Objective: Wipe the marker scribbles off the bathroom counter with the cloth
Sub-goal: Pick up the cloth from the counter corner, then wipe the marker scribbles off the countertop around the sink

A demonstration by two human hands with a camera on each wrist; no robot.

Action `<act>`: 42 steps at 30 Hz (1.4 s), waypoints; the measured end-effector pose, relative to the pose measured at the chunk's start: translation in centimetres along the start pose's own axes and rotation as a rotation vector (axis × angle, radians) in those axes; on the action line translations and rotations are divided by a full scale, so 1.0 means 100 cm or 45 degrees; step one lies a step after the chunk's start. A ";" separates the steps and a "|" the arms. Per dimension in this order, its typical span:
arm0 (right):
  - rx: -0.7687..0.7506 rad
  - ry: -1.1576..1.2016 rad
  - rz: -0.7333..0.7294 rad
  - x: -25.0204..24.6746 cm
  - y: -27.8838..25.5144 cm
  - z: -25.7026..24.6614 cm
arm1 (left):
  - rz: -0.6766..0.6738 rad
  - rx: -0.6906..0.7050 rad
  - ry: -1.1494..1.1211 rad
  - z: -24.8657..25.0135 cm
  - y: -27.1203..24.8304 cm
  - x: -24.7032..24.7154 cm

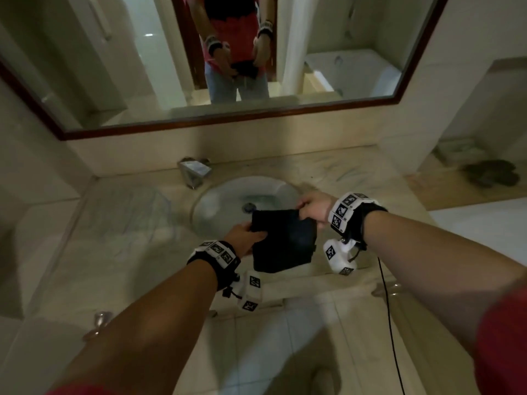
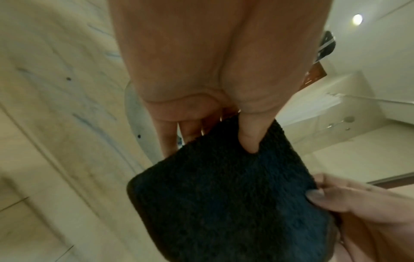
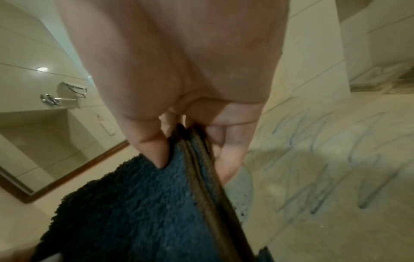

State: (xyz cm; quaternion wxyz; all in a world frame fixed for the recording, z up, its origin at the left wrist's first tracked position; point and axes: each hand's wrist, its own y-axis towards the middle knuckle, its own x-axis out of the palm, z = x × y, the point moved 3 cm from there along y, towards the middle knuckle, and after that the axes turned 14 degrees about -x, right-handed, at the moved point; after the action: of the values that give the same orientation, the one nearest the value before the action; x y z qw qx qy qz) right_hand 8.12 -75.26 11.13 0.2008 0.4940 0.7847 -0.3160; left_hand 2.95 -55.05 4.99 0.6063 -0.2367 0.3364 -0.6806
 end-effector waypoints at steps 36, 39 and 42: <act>-0.337 -0.638 -0.425 0.139 0.044 0.124 | 0.713 -0.138 1.003 -0.086 0.089 -0.009; -0.340 -0.800 -0.432 0.150 0.039 0.123 | 0.647 -0.141 1.394 -0.098 0.090 -0.020; -0.342 -0.914 -0.357 0.162 0.036 0.121 | 0.551 -0.114 1.618 -0.102 0.097 -0.026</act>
State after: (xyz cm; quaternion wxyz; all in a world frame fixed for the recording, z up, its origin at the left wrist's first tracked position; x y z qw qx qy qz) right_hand 4.44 -72.01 -8.81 0.4796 0.2100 0.7588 -0.3874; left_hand 2.34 -51.11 -8.77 0.4027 0.2577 0.6958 -0.5360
